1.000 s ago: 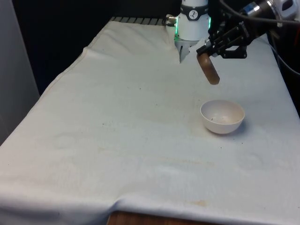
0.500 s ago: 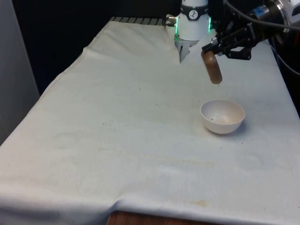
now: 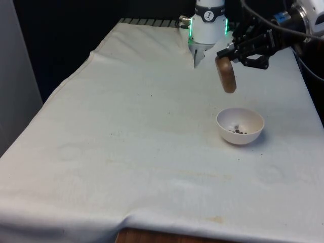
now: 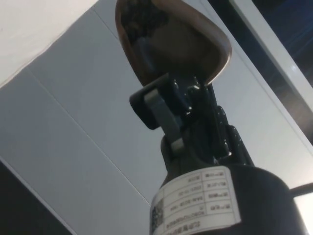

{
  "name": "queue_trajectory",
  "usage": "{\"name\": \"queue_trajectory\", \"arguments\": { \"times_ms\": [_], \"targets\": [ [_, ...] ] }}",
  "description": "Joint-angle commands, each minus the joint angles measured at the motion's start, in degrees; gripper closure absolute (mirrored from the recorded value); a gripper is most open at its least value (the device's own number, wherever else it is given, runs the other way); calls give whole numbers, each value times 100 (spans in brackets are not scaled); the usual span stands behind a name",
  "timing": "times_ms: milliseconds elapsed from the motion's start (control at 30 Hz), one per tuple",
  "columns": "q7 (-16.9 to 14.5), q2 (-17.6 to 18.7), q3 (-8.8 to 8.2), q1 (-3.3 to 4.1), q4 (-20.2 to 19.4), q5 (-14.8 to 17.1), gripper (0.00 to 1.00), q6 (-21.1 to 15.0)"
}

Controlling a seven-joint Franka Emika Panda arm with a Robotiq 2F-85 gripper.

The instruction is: Pour the coffee beans from the cup into the bowl.

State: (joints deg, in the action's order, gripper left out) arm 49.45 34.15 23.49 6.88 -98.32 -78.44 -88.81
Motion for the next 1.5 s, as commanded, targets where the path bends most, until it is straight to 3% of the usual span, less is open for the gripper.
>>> {"name": "queue_trajectory", "arguments": {
  "times_ms": [0,133,167,200,433,867,1033,1067,1100,1400,1467],
  "targets": [
    [23,29,-11,29,17,-52,100,57],
    [86,86,0,34,6,-172,100,138],
    [69,69,17,6,0,-143,100,103],
    [97,92,0,34,6,-201,100,149],
    [229,115,86,6,-57,-304,100,258],
    [665,109,189,34,-304,-556,100,355],
    [819,143,235,34,-361,-642,100,390],
    [785,120,246,6,-361,-613,100,367],
    [877,149,252,34,-390,-682,100,407],
    [980,189,321,6,-413,-825,100,464],
    [1037,183,327,29,-447,-911,100,487]
  ]
}}
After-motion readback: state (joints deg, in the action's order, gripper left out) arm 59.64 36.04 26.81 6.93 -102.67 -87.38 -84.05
